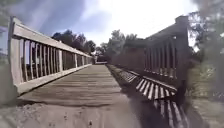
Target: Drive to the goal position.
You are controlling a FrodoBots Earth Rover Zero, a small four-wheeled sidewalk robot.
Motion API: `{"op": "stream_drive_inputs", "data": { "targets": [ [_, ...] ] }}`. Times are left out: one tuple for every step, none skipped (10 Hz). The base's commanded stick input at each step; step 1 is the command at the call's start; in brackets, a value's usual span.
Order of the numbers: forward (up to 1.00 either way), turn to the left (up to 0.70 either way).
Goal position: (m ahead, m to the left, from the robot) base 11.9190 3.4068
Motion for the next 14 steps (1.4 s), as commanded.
{"op": "stream_drive_inputs", "data": {
  "targets": [
    [0.85, 0.0],
    [0.85, 0.0],
    [0.85, 0.0],
    [0.85, 0.0],
    [0.85, 0.0],
    [0.85, 0.0],
    [0.85, 0.0],
    [0.85, 0.0],
    [0.85, 0.0],
    [0.85, 0.0],
    [0.85, 0.0],
    [0.85, 0.0],
    [0.85, 0.0],
    [0.85, 0.0]
  ]
}}
